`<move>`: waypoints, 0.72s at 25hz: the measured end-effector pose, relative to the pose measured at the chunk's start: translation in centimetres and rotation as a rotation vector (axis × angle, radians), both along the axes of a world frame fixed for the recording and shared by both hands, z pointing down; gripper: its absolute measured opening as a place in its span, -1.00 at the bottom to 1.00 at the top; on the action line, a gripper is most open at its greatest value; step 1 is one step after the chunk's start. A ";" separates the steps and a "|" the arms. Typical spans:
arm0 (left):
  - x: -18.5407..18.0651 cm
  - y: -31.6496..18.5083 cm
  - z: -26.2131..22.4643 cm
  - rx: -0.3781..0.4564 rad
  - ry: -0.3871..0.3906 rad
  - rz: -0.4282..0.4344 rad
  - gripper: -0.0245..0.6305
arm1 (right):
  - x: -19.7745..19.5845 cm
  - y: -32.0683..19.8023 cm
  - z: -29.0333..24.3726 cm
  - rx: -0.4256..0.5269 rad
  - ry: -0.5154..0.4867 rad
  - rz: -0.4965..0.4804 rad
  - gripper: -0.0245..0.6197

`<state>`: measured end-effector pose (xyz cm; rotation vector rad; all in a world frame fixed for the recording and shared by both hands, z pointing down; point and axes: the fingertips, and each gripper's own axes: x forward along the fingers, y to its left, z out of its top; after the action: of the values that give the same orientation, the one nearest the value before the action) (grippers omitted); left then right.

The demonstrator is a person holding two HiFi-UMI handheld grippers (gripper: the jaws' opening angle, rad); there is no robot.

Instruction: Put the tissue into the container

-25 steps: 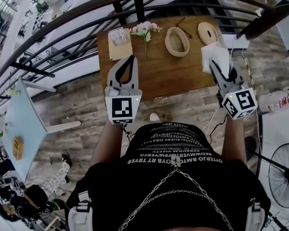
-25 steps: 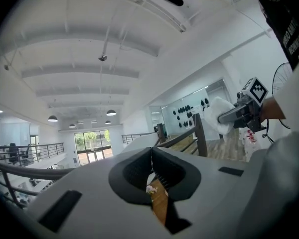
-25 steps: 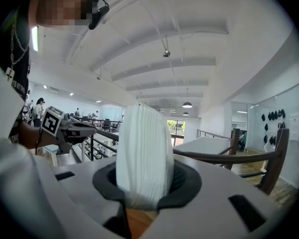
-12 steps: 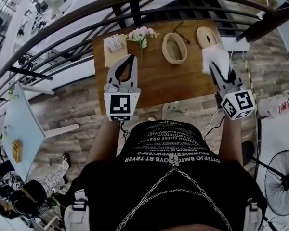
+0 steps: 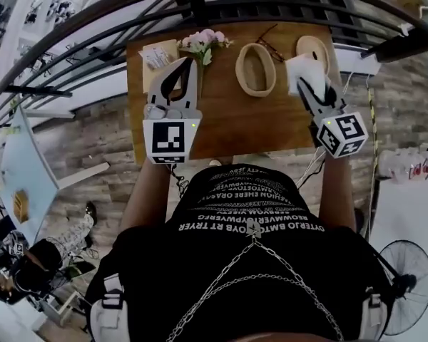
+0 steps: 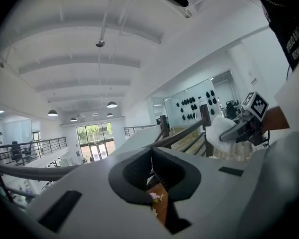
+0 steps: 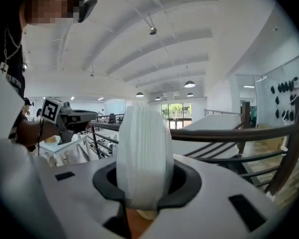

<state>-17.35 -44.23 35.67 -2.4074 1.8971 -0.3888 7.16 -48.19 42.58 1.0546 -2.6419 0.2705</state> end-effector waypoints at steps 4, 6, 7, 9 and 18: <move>-0.8 -2.1 1.9 -0.040 0.000 -0.062 -0.84 | -1.5 -3.8 6.8 -0.130 0.064 -0.068 -0.53; -1.4 -2.6 2.8 -0.062 -0.001 -0.097 -0.84 | -2.7 -5.4 10.8 -0.199 0.104 -0.112 -0.53; -1.8 -2.8 3.3 -0.072 -0.003 -0.116 -0.84 | -3.4 -6.0 12.8 -0.234 0.122 -0.133 -0.53; -2.7 -2.9 4.1 -0.095 -0.007 -0.155 -0.84 | -4.7 -7.1 16.9 -0.302 0.158 -0.171 -0.53; -5.2 -1.7 5.3 -0.148 -0.020 -0.282 -0.84 | -7.7 -8.8 28.4 -0.501 0.272 -0.269 -0.53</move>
<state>-22.53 -45.97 40.95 -2.2085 2.2810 -0.5850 -0.55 -56.95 71.00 0.5261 -2.2597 0.6375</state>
